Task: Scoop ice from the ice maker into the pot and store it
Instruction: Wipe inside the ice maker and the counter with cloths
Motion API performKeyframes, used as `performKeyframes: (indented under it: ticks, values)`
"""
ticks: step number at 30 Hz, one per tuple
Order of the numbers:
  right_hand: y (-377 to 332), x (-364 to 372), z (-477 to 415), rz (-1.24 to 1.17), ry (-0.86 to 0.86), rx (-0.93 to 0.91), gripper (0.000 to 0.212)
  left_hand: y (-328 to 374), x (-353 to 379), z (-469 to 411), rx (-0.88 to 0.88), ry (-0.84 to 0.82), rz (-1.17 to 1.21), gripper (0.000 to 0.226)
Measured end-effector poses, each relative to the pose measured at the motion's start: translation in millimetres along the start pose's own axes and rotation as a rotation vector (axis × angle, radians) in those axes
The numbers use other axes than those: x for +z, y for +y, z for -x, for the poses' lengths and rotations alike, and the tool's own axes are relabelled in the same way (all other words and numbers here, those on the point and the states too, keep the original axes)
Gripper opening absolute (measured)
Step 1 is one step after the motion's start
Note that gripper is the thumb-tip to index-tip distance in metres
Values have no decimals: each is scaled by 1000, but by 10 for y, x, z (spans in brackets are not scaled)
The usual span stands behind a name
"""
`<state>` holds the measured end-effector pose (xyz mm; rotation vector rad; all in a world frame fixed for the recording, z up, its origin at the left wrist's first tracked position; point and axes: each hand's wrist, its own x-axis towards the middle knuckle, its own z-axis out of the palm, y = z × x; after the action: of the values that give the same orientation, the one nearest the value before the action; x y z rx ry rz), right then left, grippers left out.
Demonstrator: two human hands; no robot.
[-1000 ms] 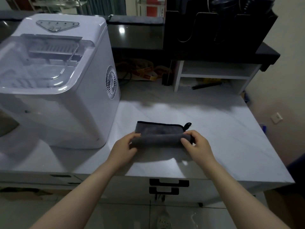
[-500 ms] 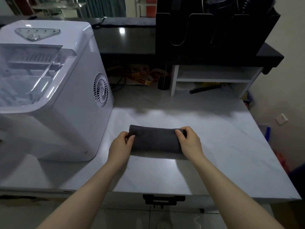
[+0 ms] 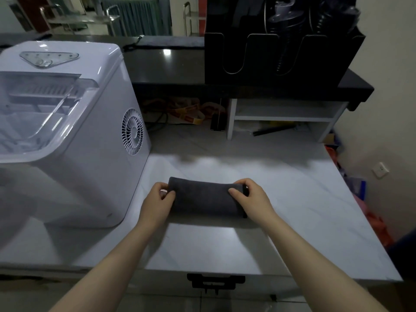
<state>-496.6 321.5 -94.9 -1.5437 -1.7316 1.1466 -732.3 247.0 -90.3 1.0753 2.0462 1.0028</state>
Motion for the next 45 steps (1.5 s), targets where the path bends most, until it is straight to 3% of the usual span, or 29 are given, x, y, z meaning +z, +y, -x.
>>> performKeyframes:
  ticks: [3,6,8,11,13,16,18,27,30,33,39,45]
  values:
    - [-12,66,31,55,15,-28,13,-6,14,125,169,57,-36,47]
    - [-23,102,14,95,7,-10,14,3,85,164,605,100,-394,60]
    - [-32,127,12,137,-2,20,17,4,175,127,738,15,-664,60]
    - [-52,153,39,353,51,-50,33,-2,282,92,654,-127,-913,67]
    - [-83,181,63,570,96,-295,43,-38,317,63,593,-157,-941,72]
    - [-115,254,112,766,-145,-496,56,-88,316,49,567,-159,-958,76]
    - [-60,290,134,821,-253,-447,64,-125,315,58,565,-178,-976,78]
    - [-78,227,36,770,-297,-375,78,-13,208,-58,642,-269,-983,81]
    - [-131,185,19,729,-315,-303,82,113,216,-197,671,-203,-996,66]
    - [-150,182,14,555,-275,-205,84,315,304,-327,591,-90,-956,59]
    - [-195,254,40,440,-159,-115,71,505,565,-277,258,-73,-425,58]
    - [-237,389,59,386,-195,-101,69,310,587,-160,246,-279,-203,61]
